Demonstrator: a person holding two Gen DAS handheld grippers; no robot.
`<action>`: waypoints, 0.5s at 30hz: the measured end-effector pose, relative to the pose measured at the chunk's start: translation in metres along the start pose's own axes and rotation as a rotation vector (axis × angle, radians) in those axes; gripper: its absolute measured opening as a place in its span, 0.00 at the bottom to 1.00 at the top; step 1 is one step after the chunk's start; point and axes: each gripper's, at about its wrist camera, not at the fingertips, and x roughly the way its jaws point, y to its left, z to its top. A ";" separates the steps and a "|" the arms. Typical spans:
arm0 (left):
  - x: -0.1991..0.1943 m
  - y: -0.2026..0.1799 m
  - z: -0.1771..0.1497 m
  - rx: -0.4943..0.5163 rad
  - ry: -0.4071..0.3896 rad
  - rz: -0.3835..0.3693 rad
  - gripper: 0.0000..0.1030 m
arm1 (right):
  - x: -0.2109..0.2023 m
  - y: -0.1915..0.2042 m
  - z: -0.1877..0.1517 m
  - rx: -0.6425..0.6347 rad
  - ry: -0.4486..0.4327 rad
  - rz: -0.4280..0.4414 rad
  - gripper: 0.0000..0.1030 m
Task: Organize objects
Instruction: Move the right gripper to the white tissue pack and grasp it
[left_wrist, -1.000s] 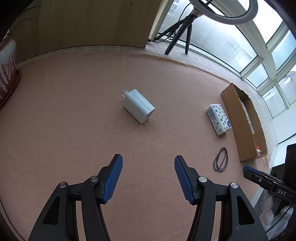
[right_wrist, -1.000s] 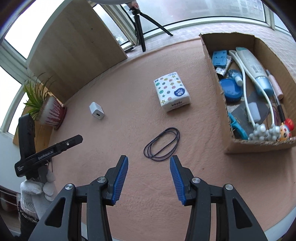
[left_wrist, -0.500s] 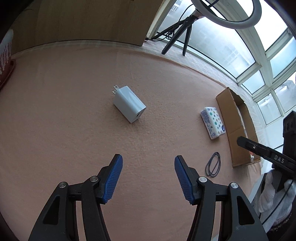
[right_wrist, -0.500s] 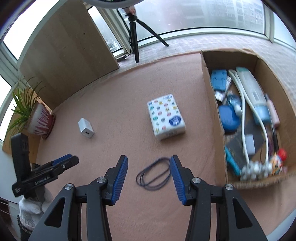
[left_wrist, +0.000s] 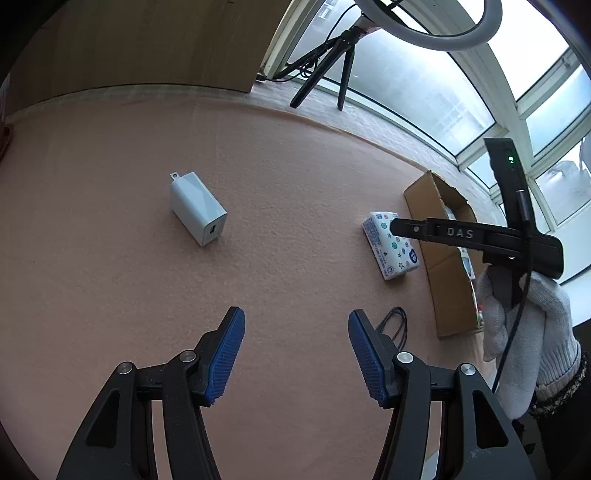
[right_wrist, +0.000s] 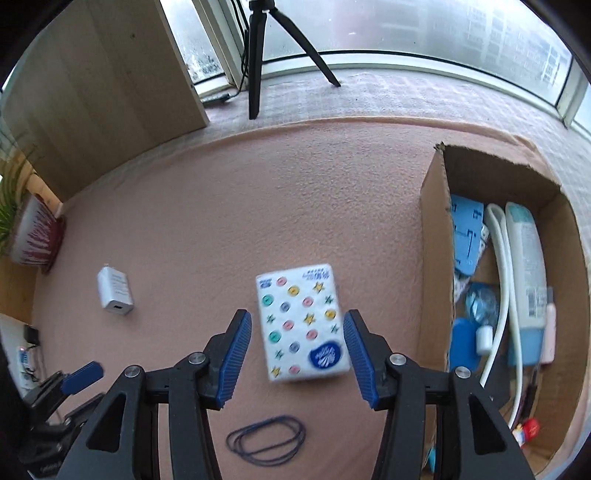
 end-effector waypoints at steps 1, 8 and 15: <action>0.000 0.000 0.000 -0.002 -0.001 0.000 0.60 | 0.007 0.003 0.003 -0.020 0.022 -0.026 0.47; -0.005 0.003 -0.004 -0.024 -0.014 0.010 0.60 | 0.025 0.008 0.010 -0.060 0.074 -0.057 0.56; -0.006 0.009 -0.010 -0.036 -0.006 0.020 0.60 | 0.036 0.008 0.001 0.009 0.167 0.127 0.50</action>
